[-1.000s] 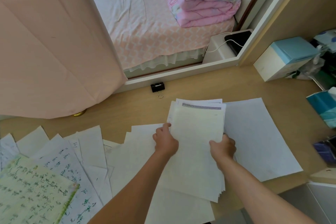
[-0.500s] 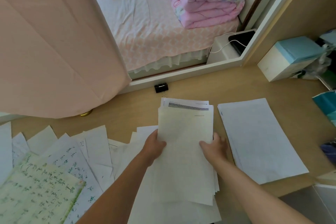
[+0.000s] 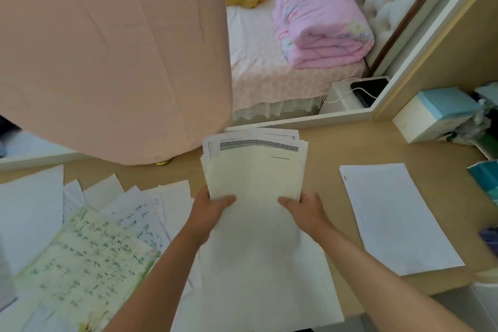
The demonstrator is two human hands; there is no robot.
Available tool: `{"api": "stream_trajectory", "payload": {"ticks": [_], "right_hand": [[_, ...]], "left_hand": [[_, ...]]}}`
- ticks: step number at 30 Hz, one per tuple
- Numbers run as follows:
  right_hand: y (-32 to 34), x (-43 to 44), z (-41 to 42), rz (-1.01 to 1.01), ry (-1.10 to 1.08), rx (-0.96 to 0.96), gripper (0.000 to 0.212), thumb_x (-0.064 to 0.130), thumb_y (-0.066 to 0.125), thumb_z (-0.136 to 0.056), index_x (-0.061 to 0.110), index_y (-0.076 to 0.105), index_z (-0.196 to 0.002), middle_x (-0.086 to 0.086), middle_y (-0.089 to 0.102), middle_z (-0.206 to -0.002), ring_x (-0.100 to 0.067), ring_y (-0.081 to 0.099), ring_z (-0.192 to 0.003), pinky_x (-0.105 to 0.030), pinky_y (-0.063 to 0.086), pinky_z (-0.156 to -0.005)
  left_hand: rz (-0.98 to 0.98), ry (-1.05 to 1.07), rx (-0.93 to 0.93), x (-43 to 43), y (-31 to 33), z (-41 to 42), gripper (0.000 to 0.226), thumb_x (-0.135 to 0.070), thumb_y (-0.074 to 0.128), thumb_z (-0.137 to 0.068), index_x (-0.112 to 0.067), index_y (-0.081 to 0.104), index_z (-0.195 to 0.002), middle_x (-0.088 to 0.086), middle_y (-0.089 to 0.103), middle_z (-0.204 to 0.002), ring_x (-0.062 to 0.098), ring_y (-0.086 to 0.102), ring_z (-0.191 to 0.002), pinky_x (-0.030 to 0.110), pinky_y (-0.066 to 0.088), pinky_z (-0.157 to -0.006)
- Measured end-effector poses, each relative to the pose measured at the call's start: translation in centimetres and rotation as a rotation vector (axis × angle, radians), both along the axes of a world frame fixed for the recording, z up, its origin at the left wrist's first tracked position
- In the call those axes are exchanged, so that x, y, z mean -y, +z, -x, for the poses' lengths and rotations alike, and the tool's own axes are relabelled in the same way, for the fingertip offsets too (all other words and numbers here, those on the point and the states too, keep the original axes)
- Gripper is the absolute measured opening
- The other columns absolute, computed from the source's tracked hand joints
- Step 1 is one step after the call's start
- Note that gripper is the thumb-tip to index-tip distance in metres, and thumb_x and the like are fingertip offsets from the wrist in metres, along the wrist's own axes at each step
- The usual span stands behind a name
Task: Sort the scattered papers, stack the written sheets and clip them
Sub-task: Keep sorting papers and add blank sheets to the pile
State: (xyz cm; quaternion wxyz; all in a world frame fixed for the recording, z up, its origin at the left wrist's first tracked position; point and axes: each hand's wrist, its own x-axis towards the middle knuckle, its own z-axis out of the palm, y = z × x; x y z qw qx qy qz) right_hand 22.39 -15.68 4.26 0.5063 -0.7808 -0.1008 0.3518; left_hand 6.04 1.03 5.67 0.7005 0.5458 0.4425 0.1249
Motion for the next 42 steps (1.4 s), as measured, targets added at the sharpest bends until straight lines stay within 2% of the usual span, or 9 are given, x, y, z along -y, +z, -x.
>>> {"api": "stream_trajectory", "payload": {"ticks": [6, 10, 16, 20, 25, 31, 35, 38, 42], "right_hand": [[5.7, 0.1, 2.0, -0.152, -0.088, 0.246, 0.002, 0.011, 0.073, -0.087, 0.010, 0.074, -0.086, -0.007, 0.075, -0.081, -0.016, 0.068, -0.071, -0.029, 0.053, -0.061], [6.4, 2.0, 2.6, -0.160, -0.012, 0.253, 0.021, 0.005, 0.077, -0.081, 0.021, 0.069, -0.093, 0.005, 0.075, -0.089, -0.008, 0.072, -0.082, -0.021, 0.058, -0.066], [5.7, 4.0, 1.8, -0.160, 0.043, 0.162, 0.045, 0.009, 0.078, -0.079, 0.023, 0.059, -0.117, 0.005, 0.073, -0.102, -0.012, 0.071, -0.092, -0.036, 0.059, -0.083], [5.8, 4.1, 1.2, -0.185, 0.076, 0.165, 0.065, 0.011, 0.080, -0.077, 0.024, 0.047, -0.132, 0.005, 0.067, -0.110, -0.012, 0.067, -0.099, -0.038, 0.057, -0.089], [5.8, 3.8, 1.0, -0.217, 0.114, 0.215, 0.060, 0.007, 0.074, -0.078, 0.024, 0.050, -0.131, 0.004, 0.065, -0.111, -0.016, 0.065, -0.101, -0.035, 0.057, -0.085], [6.1, 3.9, 0.8, -0.284, 0.100, 0.178, 0.043, -0.006, 0.060, -0.079, 0.031, 0.060, -0.102, -0.002, 0.069, -0.096, -0.020, 0.067, -0.086, -0.036, 0.056, -0.074], [5.1, 4.3, 0.9, -0.255, 0.134, 0.137, 0.044, -0.008, 0.057, -0.078, 0.030, 0.061, -0.099, -0.006, 0.069, -0.095, -0.020, 0.066, -0.085, -0.038, 0.055, -0.074], [4.5, 3.7, 1.3, -0.228, 0.146, 0.104, 0.033, -0.006, 0.057, -0.078, 0.020, 0.064, -0.096, -0.012, 0.070, -0.094, -0.023, 0.065, -0.081, -0.037, 0.052, -0.068], [4.4, 2.7, 1.0, -0.233, 0.082, 0.099, 0.022, -0.007, 0.055, -0.078, 0.009, 0.065, -0.090, -0.010, 0.067, -0.083, -0.021, 0.061, -0.072, -0.035, 0.049, -0.063]], "left_hand": [[-0.153, 0.108, 0.178, 2.5, 4.8, 0.7, 0.044, -0.013, 0.081, -0.080, -0.020, 0.064, -0.119, -0.001, 0.072, -0.110, 0.017, 0.069, -0.101, 0.037, 0.058, -0.084], [-0.220, 0.151, 0.182, 4.8, 5.5, 2.4, 0.053, -0.016, 0.089, -0.070, -0.026, 0.063, -0.116, -0.005, 0.072, -0.106, 0.013, 0.070, -0.098, 0.031, 0.060, -0.078], [-0.333, 0.222, 0.249, 7.0, 6.0, 2.8, 0.057, -0.054, 0.076, -0.068, -0.036, 0.059, -0.119, -0.003, 0.065, -0.118, 0.015, 0.064, -0.108, 0.037, 0.055, -0.090], [-0.352, 0.419, 0.277, 8.1, 8.2, 0.7, 0.038, -0.055, 0.061, -0.084, -0.017, 0.067, -0.086, -0.003, 0.057, -0.075, 0.011, 0.052, -0.073, 0.024, 0.043, -0.070], [-0.400, 0.511, 0.247, 8.2, 8.2, -0.5, 0.004, -0.017, 0.061, -0.092, -0.018, 0.064, -0.093, -0.006, 0.069, -0.089, 0.012, 0.058, -0.087, 0.026, 0.045, -0.077], [-0.440, 0.504, 0.240, 8.1, 7.9, 0.3, 0.016, -0.034, 0.070, -0.089, -0.022, 0.063, -0.097, -0.004, 0.064, -0.093, 0.006, 0.057, -0.083, 0.022, 0.042, -0.078], [-0.394, 0.331, 0.156, 8.3, 6.3, 1.8, 0.066, -0.059, 0.076, -0.061, -0.028, 0.056, -0.115, -0.006, 0.062, -0.109, 0.009, 0.061, -0.097, 0.026, 0.051, -0.080], [-0.347, 0.308, 0.127, 8.6, 4.5, 2.1, 0.070, -0.044, 0.089, -0.060, -0.028, 0.053, -0.118, -0.003, 0.065, -0.110, 0.013, 0.065, -0.100, 0.033, 0.058, -0.083], [-0.407, 0.438, 0.082, 8.5, 3.9, 1.7, 0.043, -0.021, 0.085, -0.074, -0.027, 0.056, -0.106, -0.004, 0.067, -0.102, 0.015, 0.066, -0.097, 0.035, 0.057, -0.084]]}}
